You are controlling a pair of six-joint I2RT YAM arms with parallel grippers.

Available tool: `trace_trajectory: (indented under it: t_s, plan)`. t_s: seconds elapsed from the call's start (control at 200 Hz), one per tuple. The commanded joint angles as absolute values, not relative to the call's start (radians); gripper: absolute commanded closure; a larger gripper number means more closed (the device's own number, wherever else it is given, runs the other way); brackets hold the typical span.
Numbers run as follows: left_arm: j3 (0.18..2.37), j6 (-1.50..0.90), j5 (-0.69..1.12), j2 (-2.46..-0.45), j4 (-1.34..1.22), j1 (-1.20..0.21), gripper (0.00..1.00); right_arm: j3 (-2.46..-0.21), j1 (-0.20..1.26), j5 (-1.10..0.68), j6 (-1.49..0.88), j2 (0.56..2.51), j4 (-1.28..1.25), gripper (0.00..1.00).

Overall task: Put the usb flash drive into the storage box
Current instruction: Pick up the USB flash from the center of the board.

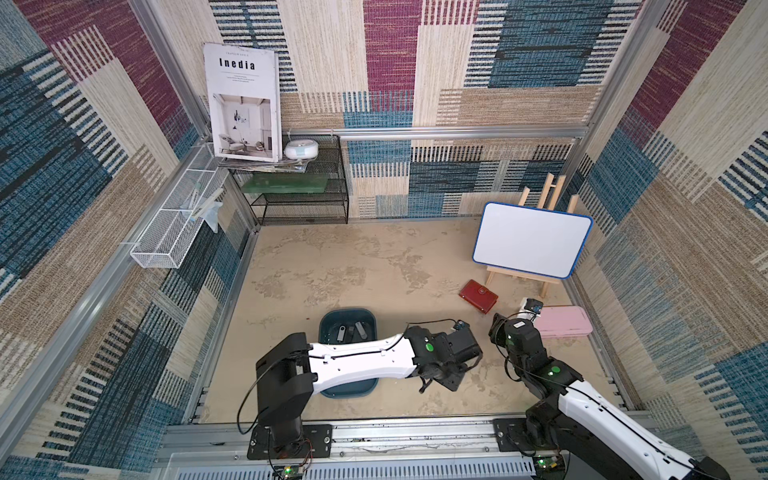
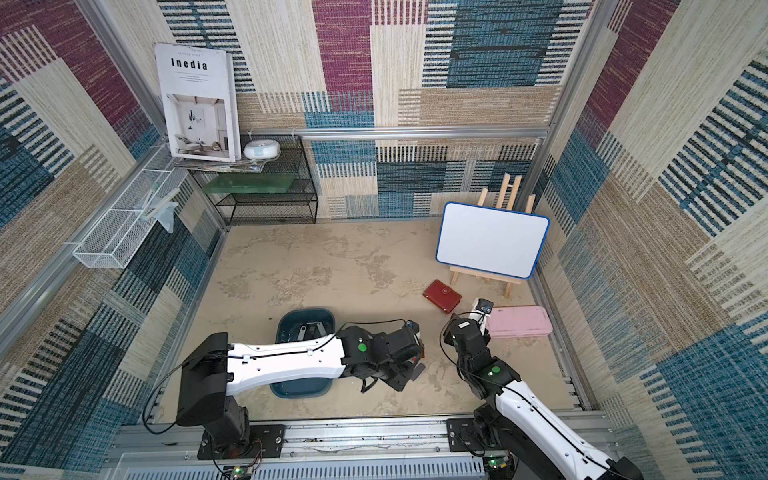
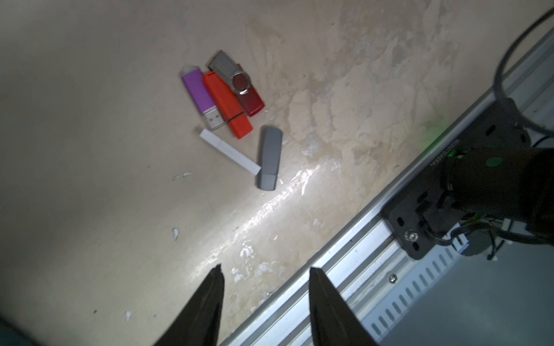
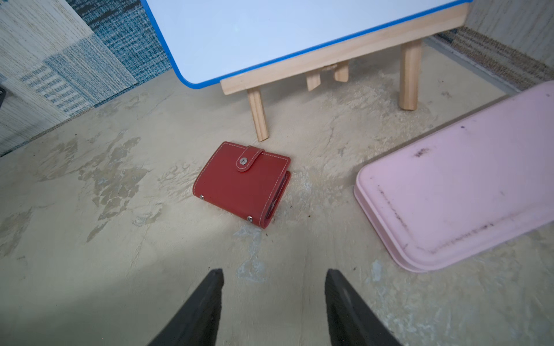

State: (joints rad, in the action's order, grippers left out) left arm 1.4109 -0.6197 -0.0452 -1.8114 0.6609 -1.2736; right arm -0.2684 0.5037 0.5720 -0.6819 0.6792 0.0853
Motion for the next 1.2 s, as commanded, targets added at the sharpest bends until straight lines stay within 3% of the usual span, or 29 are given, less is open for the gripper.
trace_trajectory:
  t_s: [0.0, 0.27, 0.656, 1.192]
  plan:
    - [1.476, -0.573, -0.03, -1.88, 0.654, -1.276, 0.51, -0.26, 0.505, 0.599, -0.699, 0.656, 0.075, 0.4]
    - [1.607, -0.506, -0.034, -2.038, 0.682, -1.263, 0.56, -0.248, 0.505, 0.601, -0.706, 0.631, 0.076, 0.4]
    - [1.616, -0.492, -0.005, -2.117, 0.637, -1.218, 0.57, -0.244, 0.504, 0.6, -0.706, 0.631, 0.067, 0.39]
    - [1.527, -0.506, -0.026, -2.108, 0.639, -1.223, 0.55, -0.239, 0.505, 0.591, -0.703, 0.628, 0.06, 0.39]
